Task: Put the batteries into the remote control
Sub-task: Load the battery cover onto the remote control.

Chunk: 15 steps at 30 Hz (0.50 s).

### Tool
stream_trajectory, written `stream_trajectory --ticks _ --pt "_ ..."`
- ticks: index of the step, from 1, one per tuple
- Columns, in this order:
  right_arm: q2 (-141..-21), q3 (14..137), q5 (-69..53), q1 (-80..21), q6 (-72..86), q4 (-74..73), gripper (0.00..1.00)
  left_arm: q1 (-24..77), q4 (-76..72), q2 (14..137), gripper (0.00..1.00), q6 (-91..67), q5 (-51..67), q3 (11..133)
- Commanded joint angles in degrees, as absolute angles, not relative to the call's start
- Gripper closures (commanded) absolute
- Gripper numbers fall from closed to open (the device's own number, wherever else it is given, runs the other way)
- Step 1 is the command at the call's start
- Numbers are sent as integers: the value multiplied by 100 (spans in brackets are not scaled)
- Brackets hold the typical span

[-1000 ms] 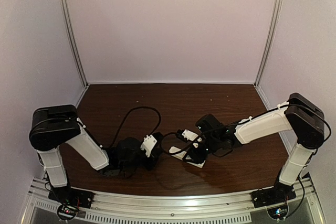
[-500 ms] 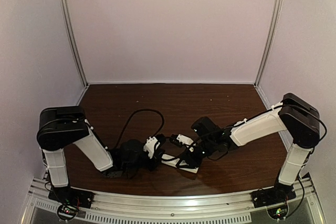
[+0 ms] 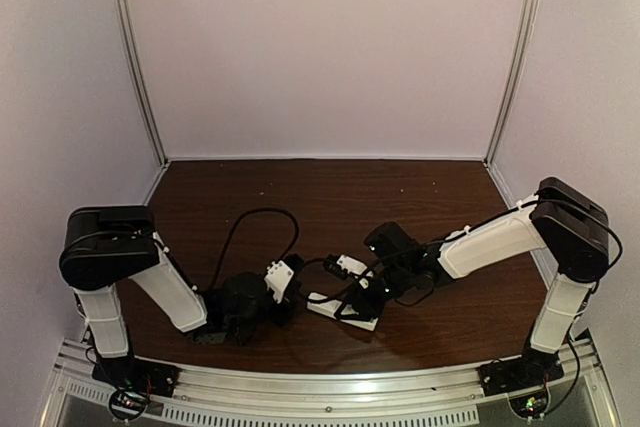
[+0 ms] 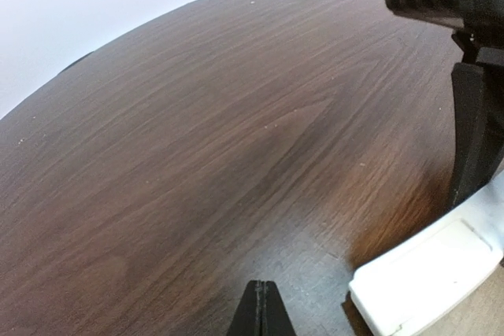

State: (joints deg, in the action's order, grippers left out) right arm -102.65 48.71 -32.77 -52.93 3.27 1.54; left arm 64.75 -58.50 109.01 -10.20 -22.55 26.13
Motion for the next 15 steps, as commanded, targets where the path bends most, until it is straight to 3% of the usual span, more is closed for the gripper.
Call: stream_trajectory --ticks 1,15 --pt "-10412 4641 -2967 -5230 517 -409 100 6603 -5955 10738 100 -1117 -2471 2593" --pt "-10461 4667 -2971 -5209 571 -354 100 6873 -5899 10764 100 -1010 -2435 2674"
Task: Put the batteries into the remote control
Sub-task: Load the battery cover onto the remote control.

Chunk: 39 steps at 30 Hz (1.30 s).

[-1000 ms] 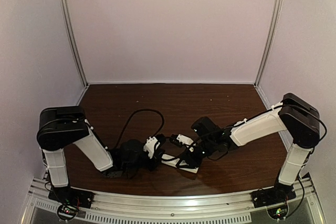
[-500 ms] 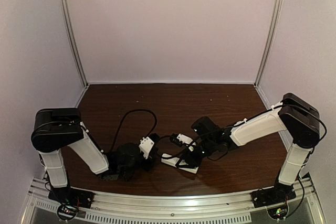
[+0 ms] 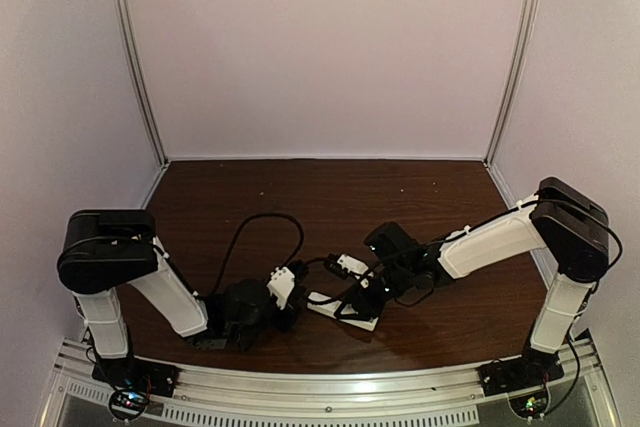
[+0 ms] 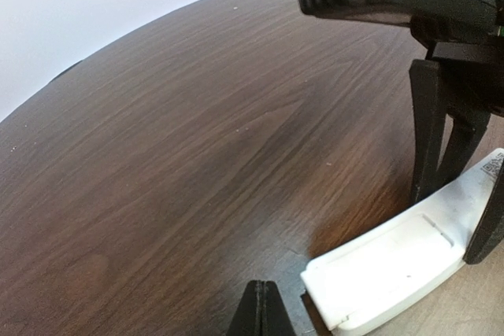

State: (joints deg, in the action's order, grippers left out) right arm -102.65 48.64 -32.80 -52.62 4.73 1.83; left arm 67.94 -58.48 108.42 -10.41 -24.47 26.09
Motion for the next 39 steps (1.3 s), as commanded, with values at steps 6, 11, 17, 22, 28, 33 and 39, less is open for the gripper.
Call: stream_trajectory --ticks 6,11,17,22,28,33,39 --pt "-10456 4658 -2964 -5197 573 -339 100 6916 -5864 10810 100 -1010 -2291 2722" --pt "-10459 4667 -2954 -5194 572 -334 100 6987 -5894 10862 100 -977 -2131 2764" --pt "-10452 4658 -2939 -5180 576 -303 100 7007 -5850 10969 100 -988 -1878 2854" --pt "-10421 4618 -2928 -5151 611 -248 100 7006 -5873 11042 100 -1083 -1615 2891" --pt "-10390 4588 -2900 -5120 617 -246 100 7011 -6129 10991 100 -1263 -1934 2696" --pt "-10352 4544 -2893 -5115 592 -276 100 7003 -6519 10754 100 -1369 -2677 2305" --pt "-10353 4553 -2912 -5115 578 -299 100 7000 -6470 10732 100 -1393 -3037 2264"
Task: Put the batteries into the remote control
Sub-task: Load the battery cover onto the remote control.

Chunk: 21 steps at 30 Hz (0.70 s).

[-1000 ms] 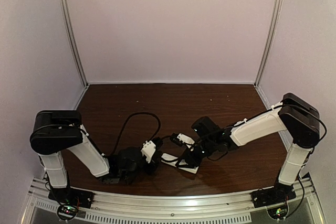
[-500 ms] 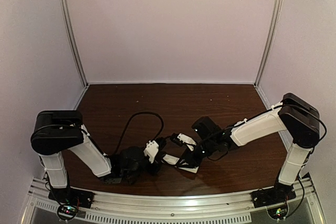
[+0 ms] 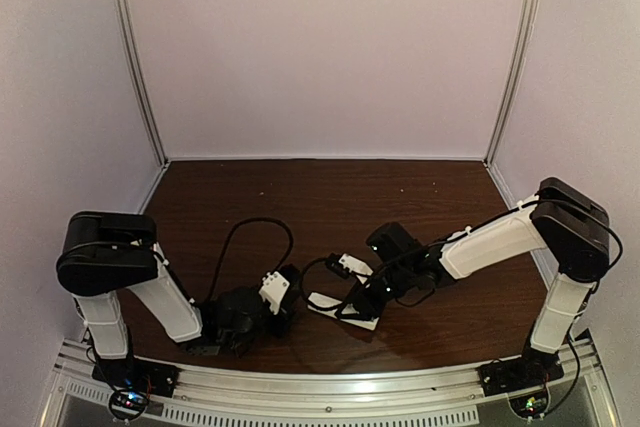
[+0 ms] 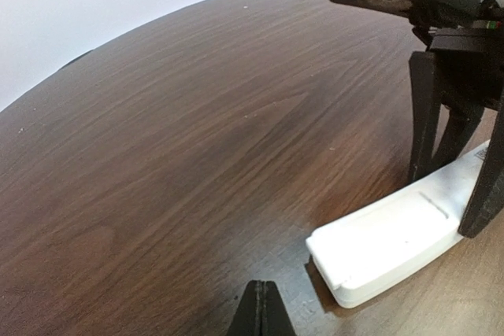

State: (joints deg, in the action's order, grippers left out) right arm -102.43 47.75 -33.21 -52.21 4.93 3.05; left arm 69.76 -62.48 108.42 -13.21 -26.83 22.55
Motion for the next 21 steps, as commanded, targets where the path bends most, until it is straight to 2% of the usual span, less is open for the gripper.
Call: stream_trajectory --ticks 1,11,21 --pt "-10352 4553 -2917 -5115 571 -299 100 7002 -6459 10759 100 -1383 -2995 2288" --pt "-10372 4568 -2940 -5115 562 -301 100 7005 -6352 11050 100 -1070 -2390 2632" --pt "-10397 4575 -2944 -5115 574 -282 100 7003 -6236 11124 100 -1173 -2276 2702"
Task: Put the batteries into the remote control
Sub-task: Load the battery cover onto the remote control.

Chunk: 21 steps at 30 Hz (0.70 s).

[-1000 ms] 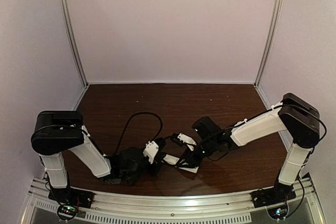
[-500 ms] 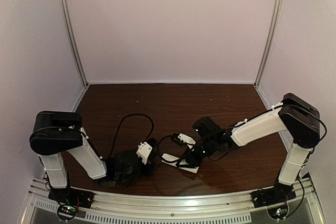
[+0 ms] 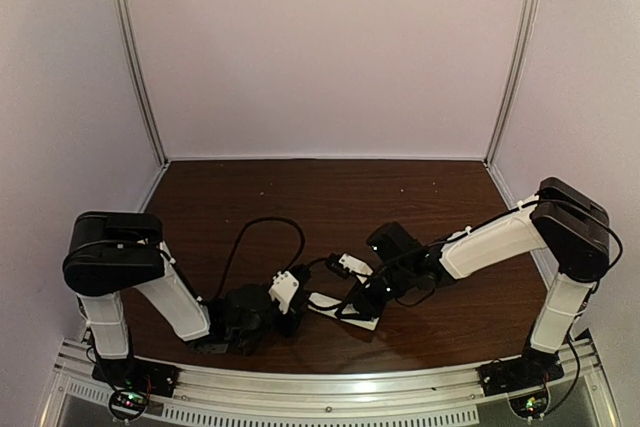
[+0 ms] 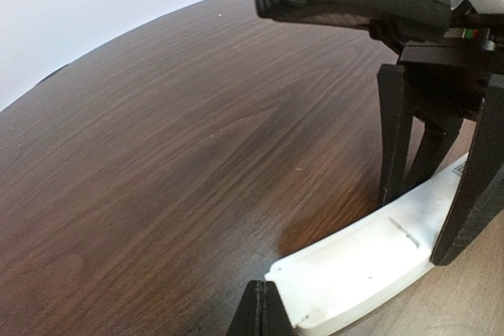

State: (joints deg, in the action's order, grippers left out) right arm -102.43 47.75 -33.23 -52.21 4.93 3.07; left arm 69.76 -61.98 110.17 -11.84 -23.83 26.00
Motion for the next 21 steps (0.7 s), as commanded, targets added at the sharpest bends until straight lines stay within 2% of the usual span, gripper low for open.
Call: stream_trajectory --ticks 1,21 --pt "-10394 4575 -2937 -5115 572 -278 100 7000 -6220 11134 100 -1180 -2284 2717" --pt "-10441 4553 -2866 -5115 734 -75 100 7028 -6327 11177 100 -1586 -1375 2753"
